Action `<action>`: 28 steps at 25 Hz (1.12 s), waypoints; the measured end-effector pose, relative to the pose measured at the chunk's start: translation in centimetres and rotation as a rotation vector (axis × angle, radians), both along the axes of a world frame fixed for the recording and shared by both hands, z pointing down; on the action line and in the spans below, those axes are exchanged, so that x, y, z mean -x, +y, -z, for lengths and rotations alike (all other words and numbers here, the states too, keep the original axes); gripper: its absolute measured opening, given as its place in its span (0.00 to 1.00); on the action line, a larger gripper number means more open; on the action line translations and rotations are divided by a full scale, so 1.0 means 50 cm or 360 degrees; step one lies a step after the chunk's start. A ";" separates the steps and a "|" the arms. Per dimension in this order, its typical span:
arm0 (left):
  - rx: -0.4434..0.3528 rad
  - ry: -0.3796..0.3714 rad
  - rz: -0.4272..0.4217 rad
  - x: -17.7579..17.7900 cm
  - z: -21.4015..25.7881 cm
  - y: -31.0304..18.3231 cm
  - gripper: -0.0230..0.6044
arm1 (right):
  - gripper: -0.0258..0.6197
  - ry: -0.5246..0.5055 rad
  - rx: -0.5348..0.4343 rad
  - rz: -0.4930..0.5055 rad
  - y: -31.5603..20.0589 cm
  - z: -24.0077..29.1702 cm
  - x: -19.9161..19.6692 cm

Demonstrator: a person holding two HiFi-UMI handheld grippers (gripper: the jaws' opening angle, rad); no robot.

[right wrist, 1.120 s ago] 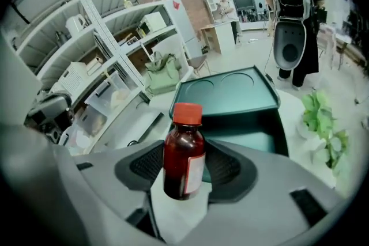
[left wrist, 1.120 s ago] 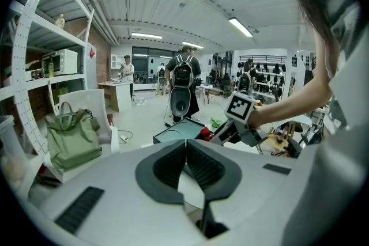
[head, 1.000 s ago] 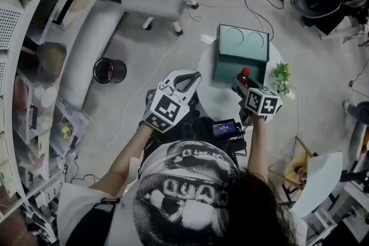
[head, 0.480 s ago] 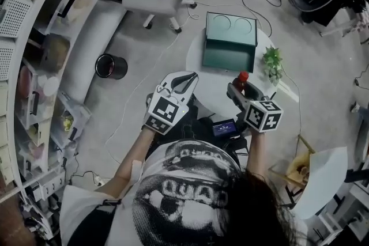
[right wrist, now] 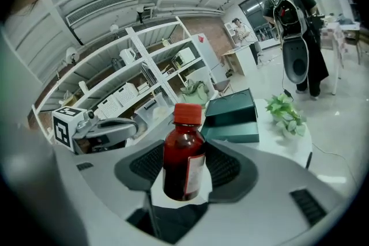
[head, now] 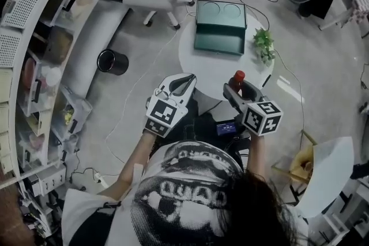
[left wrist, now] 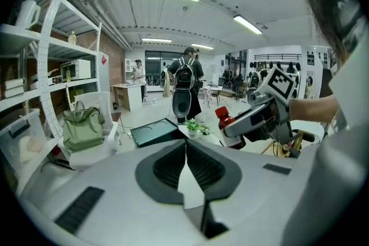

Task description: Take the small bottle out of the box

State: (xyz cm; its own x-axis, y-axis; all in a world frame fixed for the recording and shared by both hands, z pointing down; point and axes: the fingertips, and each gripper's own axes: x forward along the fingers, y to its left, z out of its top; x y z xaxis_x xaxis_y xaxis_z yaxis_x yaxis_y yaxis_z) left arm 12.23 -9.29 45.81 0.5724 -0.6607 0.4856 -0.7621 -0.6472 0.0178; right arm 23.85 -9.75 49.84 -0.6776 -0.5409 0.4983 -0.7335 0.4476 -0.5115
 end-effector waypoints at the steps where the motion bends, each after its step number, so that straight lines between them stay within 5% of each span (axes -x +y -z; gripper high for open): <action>1: 0.0007 0.0011 0.0020 -0.003 0.000 0.013 0.06 | 0.39 -0.0010 -0.0010 0.0006 0.011 0.005 -0.003; 28: -0.0013 0.0070 0.0248 0.025 0.030 0.209 0.06 | 0.39 -0.0031 -0.0252 0.0261 0.139 0.056 0.063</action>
